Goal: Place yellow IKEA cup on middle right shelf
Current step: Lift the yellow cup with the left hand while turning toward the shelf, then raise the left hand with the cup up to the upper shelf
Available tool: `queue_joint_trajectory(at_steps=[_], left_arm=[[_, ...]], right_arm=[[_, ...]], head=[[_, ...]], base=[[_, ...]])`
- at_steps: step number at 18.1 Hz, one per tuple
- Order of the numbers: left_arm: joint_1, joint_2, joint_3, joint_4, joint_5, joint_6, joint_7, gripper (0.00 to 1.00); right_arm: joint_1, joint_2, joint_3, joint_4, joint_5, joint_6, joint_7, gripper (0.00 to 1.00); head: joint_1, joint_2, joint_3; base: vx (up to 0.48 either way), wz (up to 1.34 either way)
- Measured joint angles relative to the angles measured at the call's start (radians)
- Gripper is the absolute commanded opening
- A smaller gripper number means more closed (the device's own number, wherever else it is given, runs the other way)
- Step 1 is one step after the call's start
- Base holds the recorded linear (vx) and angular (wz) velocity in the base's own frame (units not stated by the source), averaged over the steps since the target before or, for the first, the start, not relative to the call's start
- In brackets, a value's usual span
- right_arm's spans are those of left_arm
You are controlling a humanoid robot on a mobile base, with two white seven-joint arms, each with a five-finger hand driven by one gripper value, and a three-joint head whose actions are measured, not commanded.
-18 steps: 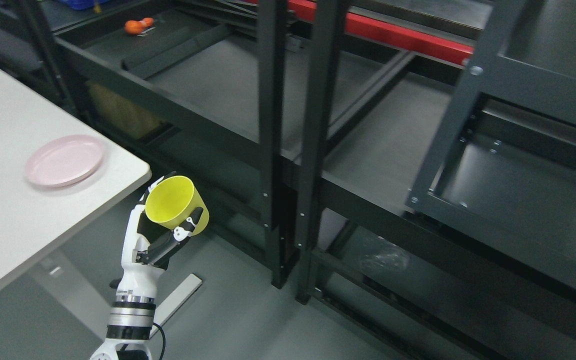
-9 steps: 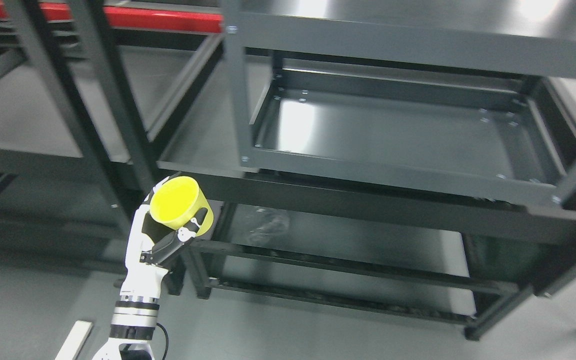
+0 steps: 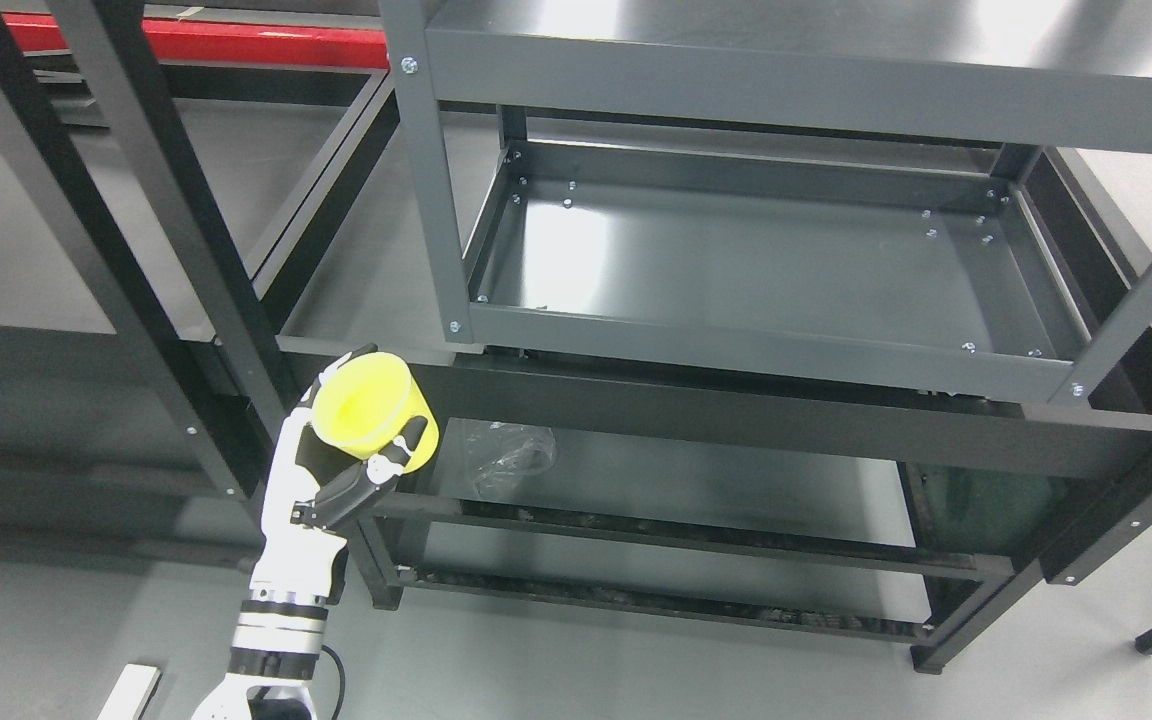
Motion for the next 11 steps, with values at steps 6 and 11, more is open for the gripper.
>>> queue_joint_trajectory(at_steps=[6,11], left_arm=[[-0.005,0.0,-0.031,-0.001,0.0,-0.026,-0.001,0.0],[-0.005,0.0,-0.09,-0.003,0.0,-0.072,-0.005,0.01]], right_arm=[[0.001,0.0,0.0,0.0,0.0,0.0,0.0,0.99],[0.0,0.0,0.0,0.0,0.0,0.0,0.0,0.99]], head=[[0.0,0.0,0.0],[0.0,0.0,0.0]], base=[[0.1,-0.41],[0.112,-0.26]])
